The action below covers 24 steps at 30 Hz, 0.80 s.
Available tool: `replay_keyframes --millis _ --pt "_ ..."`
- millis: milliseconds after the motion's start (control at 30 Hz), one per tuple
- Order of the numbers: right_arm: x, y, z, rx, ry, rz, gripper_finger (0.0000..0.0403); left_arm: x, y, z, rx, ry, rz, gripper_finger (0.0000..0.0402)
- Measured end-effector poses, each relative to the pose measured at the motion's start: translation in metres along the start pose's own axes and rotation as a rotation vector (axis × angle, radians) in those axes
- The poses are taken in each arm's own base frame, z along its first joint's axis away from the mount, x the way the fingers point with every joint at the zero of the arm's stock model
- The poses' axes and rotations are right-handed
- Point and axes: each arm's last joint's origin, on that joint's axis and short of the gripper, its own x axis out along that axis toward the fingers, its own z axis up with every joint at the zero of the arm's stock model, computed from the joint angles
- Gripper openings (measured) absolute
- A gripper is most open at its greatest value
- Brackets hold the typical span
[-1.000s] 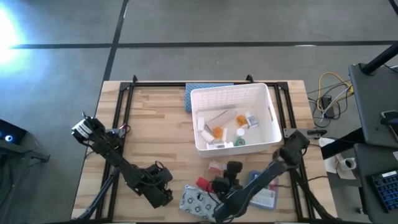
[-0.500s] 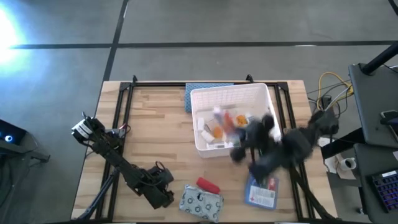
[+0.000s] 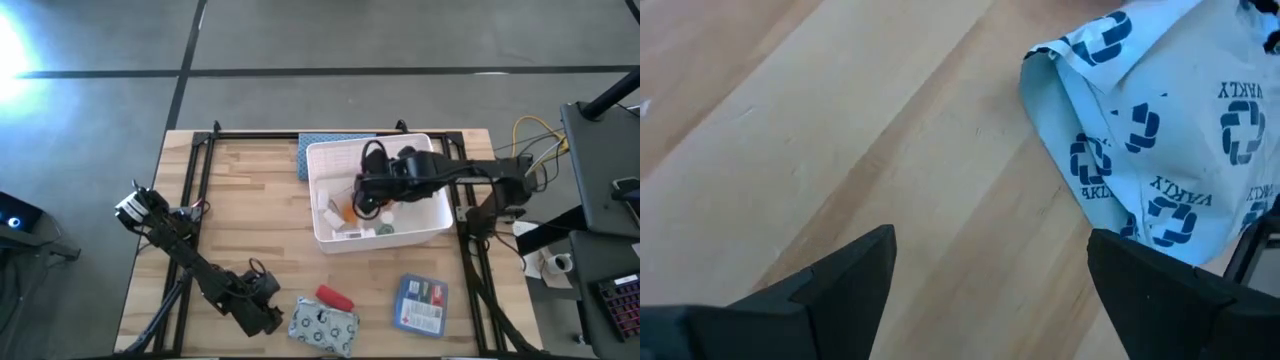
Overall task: Pick & place medical supplies in basket/bin
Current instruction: Put the red bandage into the white bin
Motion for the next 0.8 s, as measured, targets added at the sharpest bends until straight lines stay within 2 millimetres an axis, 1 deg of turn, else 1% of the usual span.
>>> replay_keyframes --millis 100,200,267,400,467,533,567,633,700,800 --pt "-0.013 0.015 -0.009 -0.061 -0.058 0.071 0.0179 0.000 0.000 -0.001 -0.024 0.002 -0.002 0.0308" --pt "-0.045 0.032 -0.025 -0.120 -0.147 0.167 0.0202 0.000 0.000 -0.001 -0.041 -0.015 -0.001 0.0308" --pt "-0.066 0.040 -0.040 -0.136 -0.162 0.257 0.0210 0.000 0.000 -0.001 -0.042 -0.020 -0.002 0.0308" --pt "-0.103 0.062 -0.074 -0.125 -0.158 0.486 0.0214 0.000 0.000 -0.001 -0.041 -0.027 -0.002 0.0308" --pt "-0.119 0.078 -0.096 -0.124 -0.185 0.604 0.0212 0.000 0.000 0.000 -0.040 -0.043 0.000 0.0308" --pt "-0.130 0.095 -0.119 -0.120 -0.192 0.685 0.0209 0.000 0.000 0.000 -0.039 -0.048 0.001 0.0308" --pt "-0.132 0.103 -0.131 -0.111 -0.177 0.702 0.0207 0.000 0.000 0.000 -0.039 -0.048 0.002 0.0308" --pt "-0.124 0.117 -0.149 -0.066 -0.120 0.686 0.0202 0.000 0.000 0.000 -0.039 -0.048 0.000 0.0308" --pt "-0.108 0.132 -0.167 -0.034 -0.038 0.645 0.0196 0.000 -0.001 0.000 -0.039 -0.048 -0.002 0.0308" --pt "-0.075 0.156 -0.194 -0.012 0.092 0.563 0.0188 0.000 -0.001 0.000 -0.039 -0.048 -0.001 0.0308"
